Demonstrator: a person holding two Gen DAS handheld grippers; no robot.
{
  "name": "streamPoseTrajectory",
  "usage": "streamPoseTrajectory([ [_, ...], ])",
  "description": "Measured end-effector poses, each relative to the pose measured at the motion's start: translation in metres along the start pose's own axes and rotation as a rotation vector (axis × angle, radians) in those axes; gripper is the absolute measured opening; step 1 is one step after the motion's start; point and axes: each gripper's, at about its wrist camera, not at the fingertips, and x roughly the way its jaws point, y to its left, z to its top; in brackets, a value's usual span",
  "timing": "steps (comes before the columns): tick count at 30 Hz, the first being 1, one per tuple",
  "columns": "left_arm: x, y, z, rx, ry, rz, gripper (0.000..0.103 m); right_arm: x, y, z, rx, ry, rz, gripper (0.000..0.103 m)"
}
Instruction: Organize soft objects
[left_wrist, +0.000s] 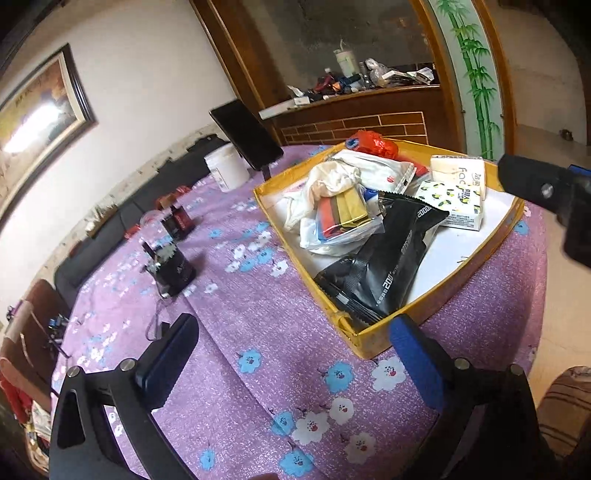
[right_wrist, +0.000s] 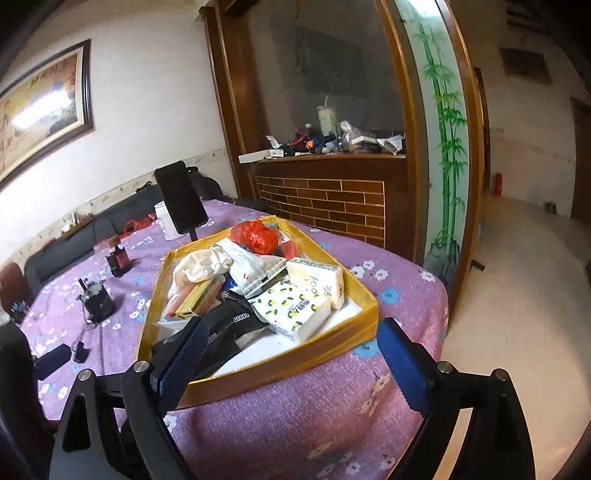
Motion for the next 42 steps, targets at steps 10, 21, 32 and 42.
streamPoseTrajectory([
  [10, 0.002, 0.009, -0.001, -0.048, 0.002, -0.054, 0.103, 0.009, 0.025, 0.0, -0.066, -0.015, 0.002, 0.098],
  [21, 0.002, 0.025, 0.001, -0.139, 0.002, -0.065, 0.103, 0.01, 0.023, 0.007, -0.067, -0.032, -0.015, 0.1],
  [32, 0.006, 0.029, 0.002, -0.157, 0.025, -0.092, 0.103, 0.015, 0.035, 0.007, -0.104, -0.032, -0.006, 0.1],
  [42, 0.006, 0.029, 0.001, -0.162, 0.031, -0.096, 0.103, 0.015, 0.038, 0.008, -0.107, -0.041, -0.006, 0.1],
])
